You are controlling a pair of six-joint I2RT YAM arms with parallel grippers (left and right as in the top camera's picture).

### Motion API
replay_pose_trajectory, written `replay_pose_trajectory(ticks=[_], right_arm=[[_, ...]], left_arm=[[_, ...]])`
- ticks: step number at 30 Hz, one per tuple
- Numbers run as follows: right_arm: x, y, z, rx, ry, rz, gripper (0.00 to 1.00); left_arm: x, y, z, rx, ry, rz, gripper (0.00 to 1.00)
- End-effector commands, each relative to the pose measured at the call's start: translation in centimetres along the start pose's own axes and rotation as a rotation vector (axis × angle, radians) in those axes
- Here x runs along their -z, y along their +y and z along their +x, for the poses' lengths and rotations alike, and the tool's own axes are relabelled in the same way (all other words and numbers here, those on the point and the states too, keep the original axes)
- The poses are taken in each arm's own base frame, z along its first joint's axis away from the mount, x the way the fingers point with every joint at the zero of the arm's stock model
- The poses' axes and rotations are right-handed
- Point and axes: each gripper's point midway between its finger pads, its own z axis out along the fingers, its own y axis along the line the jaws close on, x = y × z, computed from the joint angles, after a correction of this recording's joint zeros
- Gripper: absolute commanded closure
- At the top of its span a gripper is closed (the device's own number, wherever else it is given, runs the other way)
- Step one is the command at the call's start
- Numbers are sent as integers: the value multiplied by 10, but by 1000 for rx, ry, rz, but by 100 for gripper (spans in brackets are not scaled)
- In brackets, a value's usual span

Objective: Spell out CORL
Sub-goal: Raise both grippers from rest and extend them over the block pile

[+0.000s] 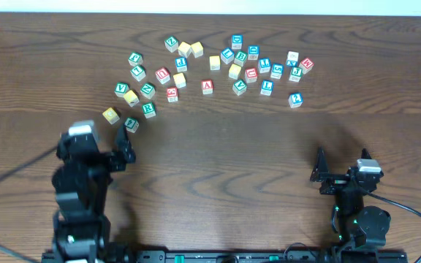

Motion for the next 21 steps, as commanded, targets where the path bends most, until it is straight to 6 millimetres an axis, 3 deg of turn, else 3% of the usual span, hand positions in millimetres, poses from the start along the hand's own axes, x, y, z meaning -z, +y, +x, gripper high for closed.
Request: replay_pose_trajectory(ticks=[1, 7, 15, 21], right_arm=[[0, 0, 1, 9, 0, -1, 1], [0, 0, 1, 9, 0, -2, 1], [0, 0, 1, 9, 0, -1, 1], [0, 0, 1, 9, 0, -1, 1]], left_arm=[[-9, -16, -25, -14, 38, 70, 2], [-27, -24, -52, -1, 175, 83, 2], [-44, -26, -71, -22, 336, 71, 2], [-57, -28, -83, -32, 346, 72, 2]])
